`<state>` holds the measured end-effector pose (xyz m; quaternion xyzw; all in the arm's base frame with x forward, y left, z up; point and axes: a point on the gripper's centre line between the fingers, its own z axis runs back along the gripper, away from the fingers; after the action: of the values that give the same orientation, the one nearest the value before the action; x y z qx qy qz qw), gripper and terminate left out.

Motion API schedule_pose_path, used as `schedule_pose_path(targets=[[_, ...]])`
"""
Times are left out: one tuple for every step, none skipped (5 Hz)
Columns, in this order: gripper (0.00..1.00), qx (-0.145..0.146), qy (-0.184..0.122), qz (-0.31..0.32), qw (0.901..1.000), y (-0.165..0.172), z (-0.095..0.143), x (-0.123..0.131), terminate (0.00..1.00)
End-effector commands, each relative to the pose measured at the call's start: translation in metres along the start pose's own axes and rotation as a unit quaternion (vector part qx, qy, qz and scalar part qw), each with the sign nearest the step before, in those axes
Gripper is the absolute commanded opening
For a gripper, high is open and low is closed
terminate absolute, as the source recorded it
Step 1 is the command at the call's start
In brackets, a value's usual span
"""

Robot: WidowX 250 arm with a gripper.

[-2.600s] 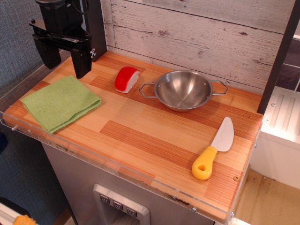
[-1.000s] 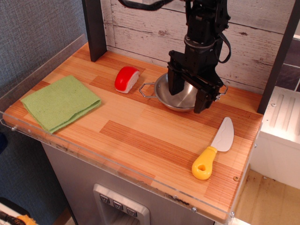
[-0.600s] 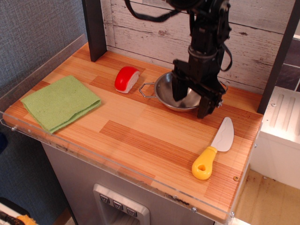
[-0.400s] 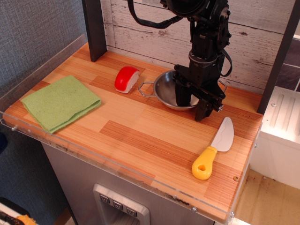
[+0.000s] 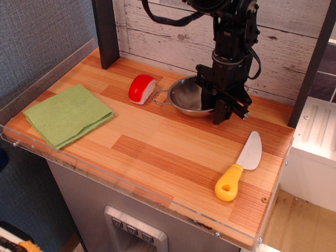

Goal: Place the pot on top of the cloth.

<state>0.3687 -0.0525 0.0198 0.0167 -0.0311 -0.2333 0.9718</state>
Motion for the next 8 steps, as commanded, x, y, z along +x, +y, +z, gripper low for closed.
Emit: schedule_pose_path(targets=[[0.0,-0.003,-0.076,-0.005,0.9971,0.005,0.076,-0.017,0.0],[0.0,-0.008,-0.09,0.035,0.9952,0.038,0.107,-0.042,0.0],[0.0,0.008,-0.069,0.109,0.9916,0.072,0.118,-0.077,0.0],[0.0,0.028,-0.014,0.182,0.9828,0.1,0.107,-0.121,0.0],[0.0,0.039,0.025,0.206,0.9774,0.129,0.088,-0.165,0.0],[0.0,0.05,0.047,0.227,0.9715,0.137,0.078,-0.182,0.0],[0.0,0.054,0.055,0.236,0.9687,0.147,0.07,-0.19,0.0],[0.0,0.055,0.073,0.215,0.9722,0.133,0.052,-0.185,0.0]])
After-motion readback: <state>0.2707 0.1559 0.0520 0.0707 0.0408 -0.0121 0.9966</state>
